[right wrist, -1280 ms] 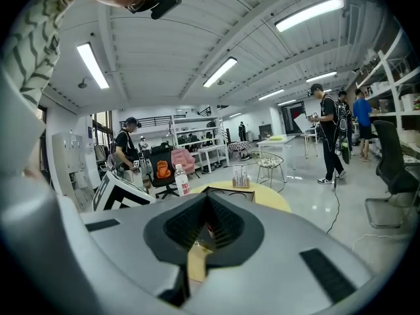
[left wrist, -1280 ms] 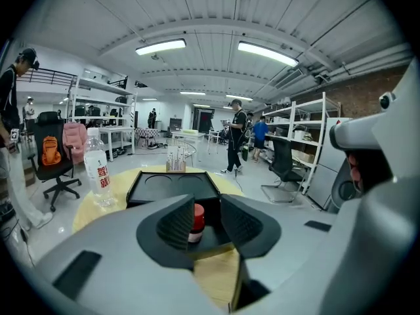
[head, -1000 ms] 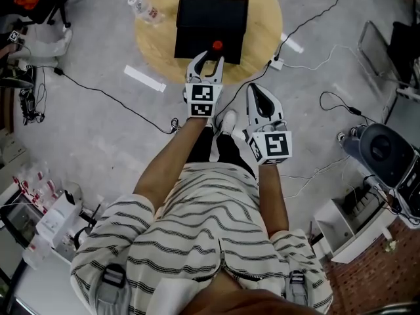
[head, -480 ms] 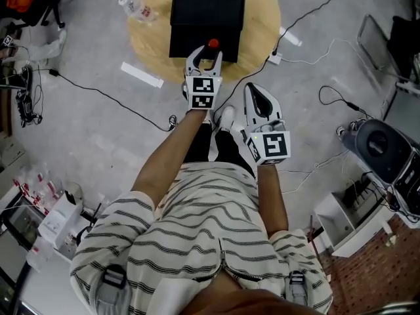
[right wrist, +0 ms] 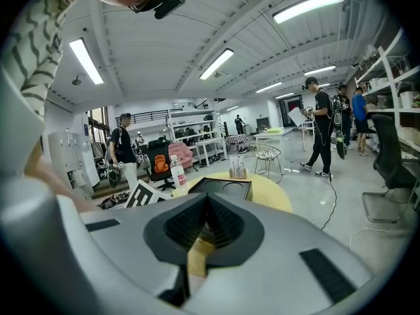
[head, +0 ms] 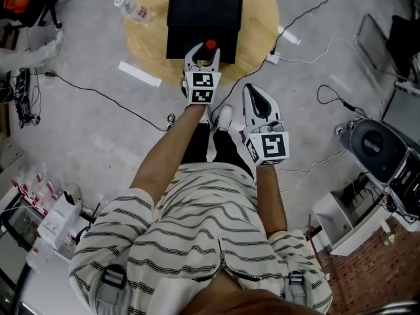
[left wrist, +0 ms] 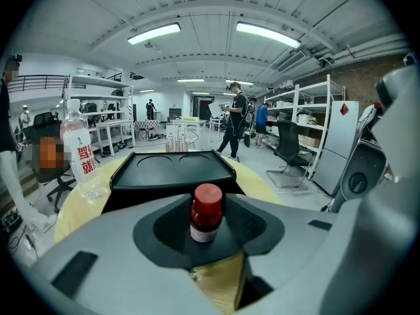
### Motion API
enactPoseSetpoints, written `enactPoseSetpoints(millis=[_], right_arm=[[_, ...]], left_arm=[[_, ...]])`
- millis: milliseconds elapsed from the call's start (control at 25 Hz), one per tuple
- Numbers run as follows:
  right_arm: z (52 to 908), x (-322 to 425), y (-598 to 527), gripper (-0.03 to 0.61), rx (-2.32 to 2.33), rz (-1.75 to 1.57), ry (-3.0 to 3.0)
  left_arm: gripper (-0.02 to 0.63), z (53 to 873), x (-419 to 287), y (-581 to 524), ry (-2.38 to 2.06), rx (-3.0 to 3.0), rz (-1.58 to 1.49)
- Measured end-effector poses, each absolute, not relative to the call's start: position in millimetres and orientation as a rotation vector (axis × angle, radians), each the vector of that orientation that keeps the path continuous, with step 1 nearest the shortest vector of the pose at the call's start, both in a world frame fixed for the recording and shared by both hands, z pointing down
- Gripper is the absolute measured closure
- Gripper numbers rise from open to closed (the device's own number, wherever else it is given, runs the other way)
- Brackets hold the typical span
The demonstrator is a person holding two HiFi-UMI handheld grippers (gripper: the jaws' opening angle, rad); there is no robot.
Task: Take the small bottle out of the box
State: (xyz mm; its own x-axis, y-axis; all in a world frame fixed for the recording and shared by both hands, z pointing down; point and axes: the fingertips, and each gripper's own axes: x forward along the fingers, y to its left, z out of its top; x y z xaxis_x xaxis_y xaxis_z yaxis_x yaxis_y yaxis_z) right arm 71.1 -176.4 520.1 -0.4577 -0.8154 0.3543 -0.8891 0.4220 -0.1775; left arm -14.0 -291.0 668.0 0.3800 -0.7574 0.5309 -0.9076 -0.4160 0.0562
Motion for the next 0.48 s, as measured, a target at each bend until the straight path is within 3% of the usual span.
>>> enactPoseSetpoints(millis=[480], right_arm=[[520.4, 76.7, -179.0, 0.568, 1.494, 0.503, -2.456]], left_arm=[[0.449, 672.0, -10.3, -300.3, -1.472, 2.301, 0.615]])
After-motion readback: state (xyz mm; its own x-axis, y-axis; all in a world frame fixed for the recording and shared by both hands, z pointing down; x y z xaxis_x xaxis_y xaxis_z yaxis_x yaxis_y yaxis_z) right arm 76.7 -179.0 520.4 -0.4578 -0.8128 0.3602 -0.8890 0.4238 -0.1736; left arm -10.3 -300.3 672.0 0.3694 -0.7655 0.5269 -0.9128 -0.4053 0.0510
